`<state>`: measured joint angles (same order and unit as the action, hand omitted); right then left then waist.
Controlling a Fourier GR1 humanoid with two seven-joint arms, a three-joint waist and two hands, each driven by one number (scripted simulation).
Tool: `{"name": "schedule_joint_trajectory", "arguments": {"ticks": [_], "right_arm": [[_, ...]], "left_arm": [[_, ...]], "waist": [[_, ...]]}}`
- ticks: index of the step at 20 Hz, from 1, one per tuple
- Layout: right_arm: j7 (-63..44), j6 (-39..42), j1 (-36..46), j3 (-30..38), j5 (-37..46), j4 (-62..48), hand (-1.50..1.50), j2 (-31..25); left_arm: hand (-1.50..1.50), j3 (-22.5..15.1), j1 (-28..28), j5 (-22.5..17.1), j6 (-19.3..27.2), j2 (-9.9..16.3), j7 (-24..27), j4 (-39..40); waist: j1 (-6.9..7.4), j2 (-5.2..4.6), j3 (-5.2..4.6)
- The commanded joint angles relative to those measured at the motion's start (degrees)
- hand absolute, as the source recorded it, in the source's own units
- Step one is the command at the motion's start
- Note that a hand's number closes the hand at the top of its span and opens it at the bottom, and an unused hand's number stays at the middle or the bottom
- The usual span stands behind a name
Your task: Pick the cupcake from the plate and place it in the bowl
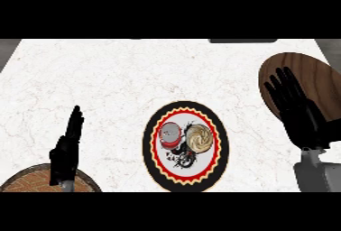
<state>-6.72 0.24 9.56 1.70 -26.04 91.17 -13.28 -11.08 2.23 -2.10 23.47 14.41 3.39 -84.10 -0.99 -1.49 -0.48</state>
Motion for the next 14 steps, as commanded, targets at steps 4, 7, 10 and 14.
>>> {"name": "schedule_joint_trajectory", "arguments": {"ticks": [4,7,10,14], "right_arm": [[4.2,0.8,8.5,-3.4,12.0,9.1,1.5,-7.2],[-0.3,3.0,5.5,-5.8,29.1,5.8,1.5,-23.1],[-7.5,-9.5,-3.6,-6.7,36.8,7.1,-1.5,-18.5],[-9.0,-17.7,-12.6,-17.8,50.9,21.2,-1.5,-13.0]], "left_arm": [[0.0,4.0,-5.7,-1.4,-3.8,5.7,-3.5,-2.9],[0.0,3.5,-4.6,-1.1,-3.5,5.6,-3.3,-3.0],[0.0,6.5,-4.9,-3.4,-4.4,7.5,-5.5,-3.7],[0.0,7.2,-6.9,-4.6,-6.1,9.0,-8.6,-5.2]], "waist": [[1.21,1.86,0.35],[-0.87,2.06,-2.65],[-3.2,2.69,-0.01],[-2.35,2.56,0.3]]}}
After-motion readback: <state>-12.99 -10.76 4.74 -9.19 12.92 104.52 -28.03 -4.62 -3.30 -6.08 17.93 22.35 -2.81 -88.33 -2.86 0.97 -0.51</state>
